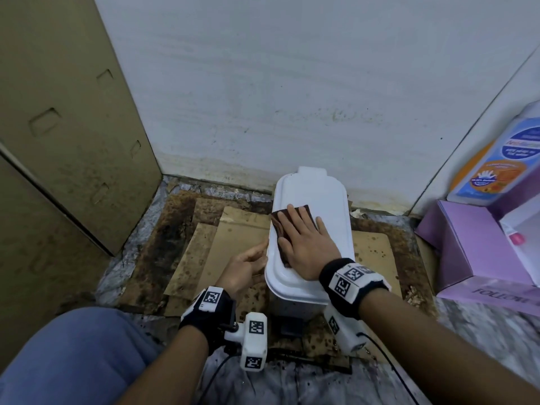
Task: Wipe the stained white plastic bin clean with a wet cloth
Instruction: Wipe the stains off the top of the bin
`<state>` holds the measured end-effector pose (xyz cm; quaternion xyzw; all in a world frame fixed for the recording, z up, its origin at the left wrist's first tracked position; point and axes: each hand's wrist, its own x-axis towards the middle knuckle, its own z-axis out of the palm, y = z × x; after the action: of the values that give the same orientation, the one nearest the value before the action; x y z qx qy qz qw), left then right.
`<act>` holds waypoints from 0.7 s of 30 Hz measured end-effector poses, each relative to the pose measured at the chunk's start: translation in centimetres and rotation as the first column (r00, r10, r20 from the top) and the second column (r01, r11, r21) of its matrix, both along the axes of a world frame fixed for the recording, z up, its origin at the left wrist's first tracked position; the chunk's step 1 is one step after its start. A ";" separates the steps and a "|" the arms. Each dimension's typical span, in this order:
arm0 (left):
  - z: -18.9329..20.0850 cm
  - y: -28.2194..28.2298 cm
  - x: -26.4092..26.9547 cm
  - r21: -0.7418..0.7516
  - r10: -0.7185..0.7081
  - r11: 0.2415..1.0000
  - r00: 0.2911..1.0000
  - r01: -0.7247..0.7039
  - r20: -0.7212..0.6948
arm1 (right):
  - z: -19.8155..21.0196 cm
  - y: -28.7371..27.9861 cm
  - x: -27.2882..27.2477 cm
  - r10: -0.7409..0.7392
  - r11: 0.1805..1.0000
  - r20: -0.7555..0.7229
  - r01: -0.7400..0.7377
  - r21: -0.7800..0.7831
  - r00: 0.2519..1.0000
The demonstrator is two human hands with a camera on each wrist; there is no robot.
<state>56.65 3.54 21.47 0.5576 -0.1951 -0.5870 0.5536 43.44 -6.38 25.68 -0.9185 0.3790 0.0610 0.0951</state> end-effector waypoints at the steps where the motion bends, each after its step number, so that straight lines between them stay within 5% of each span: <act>1: -0.2 0.0 0.0 0.006 0.005 1.000 1.000 -0.005 -0.002 | 0.1 -0.1 0.0 0.000 1.000 -0.003 0.000 0.013 1.000; 9: -0.8 -0.3 -0.6 0.001 0.088 0.996 0.992 -0.088 -0.089 | -0.5 6.4 -3.8 0.094 0.996 0.063 -0.093 -0.011 0.994; 21: -1.0 -0.3 -0.4 0.019 0.076 0.997 0.989 -0.074 -0.123 | -0.1 3.0 -0.7 -0.021 0.998 0.068 0.016 0.068 0.997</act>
<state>56.23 3.28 20.48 0.5310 -0.1351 -0.6007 0.5822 42.74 -3.38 25.55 -0.9128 0.3817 0.0412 0.1394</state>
